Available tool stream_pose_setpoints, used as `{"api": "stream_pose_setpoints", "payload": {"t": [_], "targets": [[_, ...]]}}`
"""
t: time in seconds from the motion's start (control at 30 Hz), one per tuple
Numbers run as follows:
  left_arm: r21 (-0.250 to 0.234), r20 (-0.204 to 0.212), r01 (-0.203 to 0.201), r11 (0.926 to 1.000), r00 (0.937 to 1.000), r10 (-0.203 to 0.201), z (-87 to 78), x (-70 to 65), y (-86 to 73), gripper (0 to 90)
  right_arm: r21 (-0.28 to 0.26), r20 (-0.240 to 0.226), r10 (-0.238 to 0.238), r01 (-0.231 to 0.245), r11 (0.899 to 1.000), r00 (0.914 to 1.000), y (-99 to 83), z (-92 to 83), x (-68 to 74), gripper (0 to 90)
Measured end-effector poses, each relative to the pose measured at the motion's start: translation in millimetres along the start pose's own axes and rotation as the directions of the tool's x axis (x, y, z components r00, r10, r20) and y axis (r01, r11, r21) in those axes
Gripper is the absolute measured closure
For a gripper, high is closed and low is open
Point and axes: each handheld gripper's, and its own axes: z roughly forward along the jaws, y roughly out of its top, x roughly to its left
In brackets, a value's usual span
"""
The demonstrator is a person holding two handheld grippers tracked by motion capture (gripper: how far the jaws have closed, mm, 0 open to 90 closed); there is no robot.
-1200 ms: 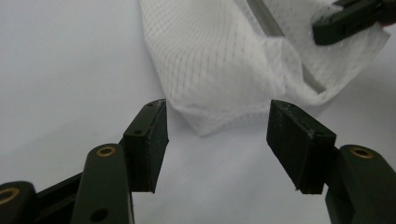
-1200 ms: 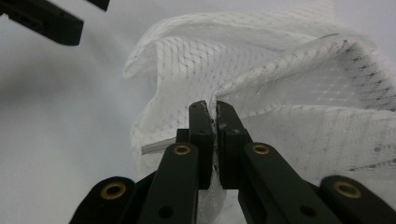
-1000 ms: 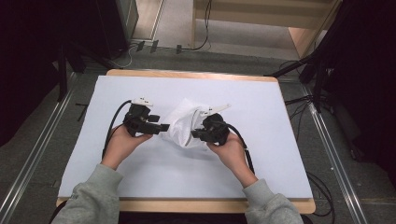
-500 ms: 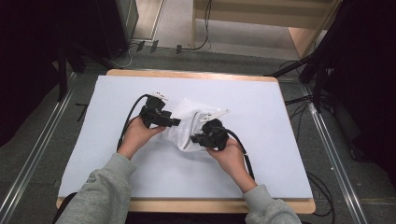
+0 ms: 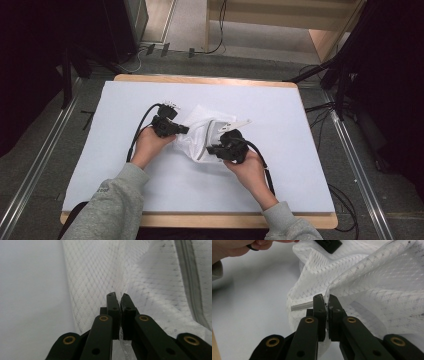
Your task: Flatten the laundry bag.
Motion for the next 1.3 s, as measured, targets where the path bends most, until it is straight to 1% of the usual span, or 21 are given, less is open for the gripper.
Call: {"api": "stream_pose_setpoints", "payload": {"t": [0.03,0.07,0.13,0.17,0.2,0.3,0.4,0.5,0.53,0.63,0.73,0.87,0.9,0.97,1.0,1.03,1.1,1.2,1.23,1.27,1.3], "targets": [[0.0,0.0,0.0,1.0,1.0,0.0,0.0,0.0,0.0,89.5,0.0,0.0,0.0,0.0,1.0,1.0,0.0,0.0,0.0,88.1],[-0.013,-0.006,0.018,0.9998,0.9998,-0.018,-5.7,7.0,-1.6,89.6,-0.01,-0.001,0.0,0.0,1.0,1.0,-0.5,-3.3,0.4,88.1],[-0.026,-0.01,0.042,0.9988,0.9991,-0.042,-10.5,14.2,-3.9,89.6,-0.015,-0.004,-0.002,0.001,1.0,1.0,-1.4,-6.3,1.6,88.1],[-0.035,-0.011,0.054,0.9979,0.9984,-0.055,-12.9,17.5,-5.1,89.6,-0.014,-0.004,0.002,-0.002,1.0,1.0,-2.0,-7.7,2.9,88.0],[-0.035,-0.011,0.054,0.9979,0.9984,-0.055,-12.9,17.5,-5.1,89.7,-0.014,-0.004,0.002,-0.002,1.0,1.0,-2.0,-7.7,2.9,88.0],[-0.044,-0.004,0.09,0.995,0.9959,-0.09,-18.5,26.4,-9.0,89.9,-0.013,-0.013,0.003,-0.003,1.0,0.9999,-7.3,-10.6,7.7,88.0],[-0.042,-0.002,0.092,0.9948,0.9957,-0.092,-19.1,27.5,-9.9,90.0,-0.011,-0.016,0.002,-0.002,1.0,0.9999,-10.8,-11.3,10.7,88.0],[-0.037,-0.013,0.086,0.9956,0.9961,-0.087,-20.0,27.5,-10.2,90.0,-0.005,-0.022,0.006,-0.006,1.0,0.9997,-16.9,-13.1,14.6,88.0],[-0.039,-0.022,0.091,0.9951,0.9956,-0.091,-20.7,29.3,-11.2,90.0,0.0,-0.021,0.005,-0.005,1.0,0.9998,-22.2,-14.5,16.9,87.9],[-0.038,-0.023,0.102,0.994,0.9944,-0.103,-22.2,33.6,-13.0,90.0,0.002,-0.022,0.013,-0.013,1.0,0.9997,-29.7,-16.9,18.5,88.0],[-0.045,-0.026,0.135,0.9898,0.9903,-0.137,-24.6,41.9,-17.0,90.0,0.005,-0.029,0.027,-0.026,1.0,0.9992,-36.7,-18.6,20.6,88.2],[-0.046,-0.028,0.145,0.9883,0.9888,-0.147,-25.7,45.5,-18.6,90.0,-0.002,-0.041,0.039,-0.039,0.999,0.9984,-42.6,-17.3,24.2,89.6],[-0.041,-0.046,0.138,0.9896,0.9891,-0.14,-26.1,46.5,-19.1,90.0,-0.004,-0.055,0.045,-0.046,0.999,0.9975,-44.6,-15.9,26.3,90.0],[-0.04,-0.051,0.149,0.9881,0.9872,-0.151,-25.1,49.9,-20.9,90.0,-0.001,-0.057,0.04,-0.04,0.999,0.9976,-45.5,-14.5,28.4,89.9],[-0.045,-0.051,0.163,0.9856,0.985,-0.165,-24.3,51.8,-22.3,90.0,0.007,-0.058,0.037,-0.037,0.999,0.9977,-46.7,-12.2,32.9,89.9],[-0.041,-0.055,0.168,0.9849,0.9839,-0.17,-23.7,54.2,-23.5,90.0,0.005,-0.059,0.026,-0.026,1.0,0.9979,-47.0,-11.2,34.3,89.4],[-0.032,-0.069,0.174,0.9842,0.982,-0.176,-23.8,59.9,-26.0,89.9,0.007,-0.063,0.026,-0.025,1.0,0.9977,-46.8,-11.3,35.7,88.6],[-0.044,-0.051,0.209,0.9768,0.9761,-0.212,-23.9,68.2,-29.8,89.6,0.003,-0.063,0.016,-0.016,1.0,0.9979,-47.1,-14.1,37.2,85.1],[-0.046,-0.044,0.208,0.9771,0.9767,-0.21,-24.6,70.0,-30.7,88.8,0.002,-0.061,0.016,-0.016,1.0,0.998,-47.1,-16.1,37.4,83.5],[-0.053,-0.04,0.214,0.9754,0.9756,-0.216,-25.7,70.1,-31.1,88.2,-0.012,-0.048,0.011,-0.012,1.0,0.9988,-46.8,-21.5,36.6,80.9],[-0.052,-0.04,0.207,0.9769,0.977,-0.21,-27.1,69.8,-31.0,86.2,-0.021,-0.037,0.005,-0.006,1.0,0.9993,-46.4,-24.6,35.1,79.9]]}}
